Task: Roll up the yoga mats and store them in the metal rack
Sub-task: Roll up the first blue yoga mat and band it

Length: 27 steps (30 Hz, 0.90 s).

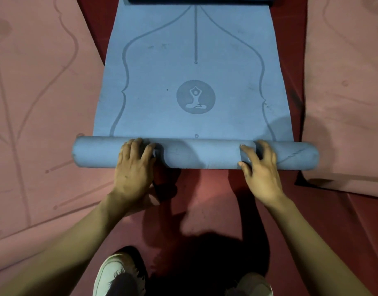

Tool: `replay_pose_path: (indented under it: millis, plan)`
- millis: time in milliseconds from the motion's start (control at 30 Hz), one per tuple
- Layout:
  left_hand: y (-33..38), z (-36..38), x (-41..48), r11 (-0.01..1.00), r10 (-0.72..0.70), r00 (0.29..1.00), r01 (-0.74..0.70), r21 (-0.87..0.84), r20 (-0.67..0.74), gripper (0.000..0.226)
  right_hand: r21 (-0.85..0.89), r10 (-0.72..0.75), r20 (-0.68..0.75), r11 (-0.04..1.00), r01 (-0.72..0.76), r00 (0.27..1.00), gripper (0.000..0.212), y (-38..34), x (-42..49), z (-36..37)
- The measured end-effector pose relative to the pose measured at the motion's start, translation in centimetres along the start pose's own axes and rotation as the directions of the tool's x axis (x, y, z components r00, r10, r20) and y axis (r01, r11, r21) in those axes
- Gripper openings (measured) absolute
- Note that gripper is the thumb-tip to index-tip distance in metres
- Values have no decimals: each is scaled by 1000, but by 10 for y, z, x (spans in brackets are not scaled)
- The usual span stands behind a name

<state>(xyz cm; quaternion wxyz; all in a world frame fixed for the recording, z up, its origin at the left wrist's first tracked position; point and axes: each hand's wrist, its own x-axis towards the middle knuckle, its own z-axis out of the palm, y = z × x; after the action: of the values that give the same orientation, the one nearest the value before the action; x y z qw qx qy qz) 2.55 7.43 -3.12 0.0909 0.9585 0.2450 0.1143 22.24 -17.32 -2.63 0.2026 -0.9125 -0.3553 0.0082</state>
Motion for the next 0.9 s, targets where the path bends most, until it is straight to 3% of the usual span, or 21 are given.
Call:
replay_pose_path:
  millis: [167, 267, 367, 500, 567, 700, 800, 900]
  plan:
    - [2, 1, 4, 995, 41, 996, -34, 93, -77, 30, -125, 57, 8, 991, -56, 998, 49, -5, -1, 10]
    - [1, 1, 7, 998, 55, 995, -52, 35, -84, 34, -99, 37, 35, 995, -34, 999, 50, -4, 0, 14]
    - [-2, 1, 9, 998, 58, 998, -58, -36, -17, 44, -79, -21, 36, 997, 24, 999, 39, 2, 12, 12]
    - [-12, 3, 23, 999, 29, 992, -24, -38, 122, 69, -108, 21, -26, 994, -24, 999, 38, -1, 24, 8]
    - [-15, 5, 30, 998, 28, 992, -22, -55, 123, 72, -153, 19, -24, 988, -22, 1000, 44, -5, 26, 12]
    - [-19, 3, 43, 998, 47, 998, -44, -54, 50, 61, -172, 28, 86, 985, -13, 996, 61, -7, 25, 17]
    - [-20, 5, 51, 997, 75, 997, -75, 8, 32, 54, -111, -20, 137, 993, 35, 990, 55, -3, 39, 9]
    - [-18, 6, 55, 998, 0, 999, 2, -55, 41, 44, -95, 4, 152, 995, 10, 988, 52, -1, 52, 3]
